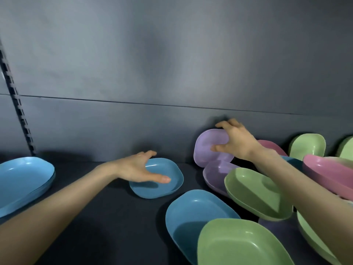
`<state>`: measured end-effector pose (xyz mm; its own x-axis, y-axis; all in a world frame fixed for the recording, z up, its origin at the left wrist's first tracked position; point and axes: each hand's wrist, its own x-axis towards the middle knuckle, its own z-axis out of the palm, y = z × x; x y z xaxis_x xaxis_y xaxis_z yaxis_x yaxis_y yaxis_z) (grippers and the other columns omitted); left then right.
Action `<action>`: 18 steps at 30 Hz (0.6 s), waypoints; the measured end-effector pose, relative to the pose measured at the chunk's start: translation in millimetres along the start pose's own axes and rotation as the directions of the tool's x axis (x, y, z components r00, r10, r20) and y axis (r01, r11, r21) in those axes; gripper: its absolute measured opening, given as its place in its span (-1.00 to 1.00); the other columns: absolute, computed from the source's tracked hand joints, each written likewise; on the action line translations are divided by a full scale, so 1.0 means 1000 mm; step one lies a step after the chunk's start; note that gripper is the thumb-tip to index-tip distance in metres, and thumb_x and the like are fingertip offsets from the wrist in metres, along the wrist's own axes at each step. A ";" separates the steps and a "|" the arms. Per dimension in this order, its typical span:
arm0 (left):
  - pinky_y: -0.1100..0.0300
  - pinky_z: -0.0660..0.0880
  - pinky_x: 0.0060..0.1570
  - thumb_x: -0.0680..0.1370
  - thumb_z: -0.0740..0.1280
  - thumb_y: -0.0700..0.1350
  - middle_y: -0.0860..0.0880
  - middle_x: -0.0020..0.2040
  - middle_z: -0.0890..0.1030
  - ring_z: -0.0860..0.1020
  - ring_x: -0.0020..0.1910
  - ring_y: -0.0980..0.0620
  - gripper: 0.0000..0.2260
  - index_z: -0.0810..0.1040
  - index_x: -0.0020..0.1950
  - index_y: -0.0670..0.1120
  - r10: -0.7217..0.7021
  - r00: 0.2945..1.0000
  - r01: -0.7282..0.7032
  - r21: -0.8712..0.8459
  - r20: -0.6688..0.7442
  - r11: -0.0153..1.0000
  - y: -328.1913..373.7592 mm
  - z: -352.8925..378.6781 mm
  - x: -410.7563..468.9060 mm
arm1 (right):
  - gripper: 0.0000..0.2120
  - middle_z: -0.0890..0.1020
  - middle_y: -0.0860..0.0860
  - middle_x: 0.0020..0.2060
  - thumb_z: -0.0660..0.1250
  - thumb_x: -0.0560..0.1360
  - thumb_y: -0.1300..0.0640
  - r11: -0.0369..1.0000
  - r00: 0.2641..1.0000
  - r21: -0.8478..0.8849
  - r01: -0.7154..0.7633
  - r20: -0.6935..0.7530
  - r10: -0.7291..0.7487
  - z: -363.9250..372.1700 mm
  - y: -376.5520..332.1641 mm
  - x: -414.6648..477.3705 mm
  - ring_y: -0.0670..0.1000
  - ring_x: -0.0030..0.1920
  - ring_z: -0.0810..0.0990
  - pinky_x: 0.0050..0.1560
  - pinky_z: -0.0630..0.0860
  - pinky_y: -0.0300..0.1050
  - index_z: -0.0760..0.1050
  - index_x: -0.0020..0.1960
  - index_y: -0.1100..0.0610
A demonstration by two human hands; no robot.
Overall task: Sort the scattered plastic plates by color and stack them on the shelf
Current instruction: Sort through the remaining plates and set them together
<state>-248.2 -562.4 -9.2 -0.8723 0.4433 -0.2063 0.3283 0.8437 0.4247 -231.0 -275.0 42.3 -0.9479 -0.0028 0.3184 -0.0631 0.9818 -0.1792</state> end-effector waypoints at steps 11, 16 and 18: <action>0.14 0.34 0.31 0.22 0.37 0.42 -0.02 0.37 0.29 0.32 0.36 0.01 0.01 0.08 0.51 -0.02 -0.051 0.993 0.049 -0.027 -0.106 0.998 0.002 0.004 0.010 | -0.49 0.38 0.06 0.14 0.45 0.36 -0.15 1.000 0.999 -0.023 0.002 -0.046 -0.003 -0.001 0.002 0.007 0.09 0.25 0.31 0.09 0.35 -0.07 0.45 0.18 0.10; 0.25 0.42 -0.01 0.29 0.48 0.26 0.07 0.06 0.45 0.47 0.05 0.07 -0.23 0.29 0.34 -0.08 -0.070 0.985 0.056 -0.095 -0.157 0.994 -0.003 0.005 0.010 | -0.65 0.49 0.00 0.01 0.46 0.39 -0.06 0.999 0.998 0.015 0.037 -0.045 -0.036 0.000 0.005 0.010 0.07 0.03 0.43 -0.06 0.35 -0.10 0.44 0.02 0.11; 0.26 0.41 -0.08 0.27 0.52 0.21 0.08 -0.01 0.45 0.48 0.01 0.06 -0.25 0.31 0.31 -0.08 -0.068 0.984 0.052 -0.100 -0.164 0.994 -0.006 0.008 0.011 | -0.73 0.50 -0.03 -0.07 0.45 0.41 0.00 0.998 0.998 0.022 0.059 -0.038 -0.059 0.003 0.004 0.010 0.05 -0.06 0.41 -0.09 0.34 -0.10 0.42 -0.04 0.08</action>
<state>-256.7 -559.8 -20.9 -0.9401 0.3295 -0.0870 0.2450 0.8310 0.4995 -241.9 -272.0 42.2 -0.9302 -0.0531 0.3633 -0.1261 0.9755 -0.1805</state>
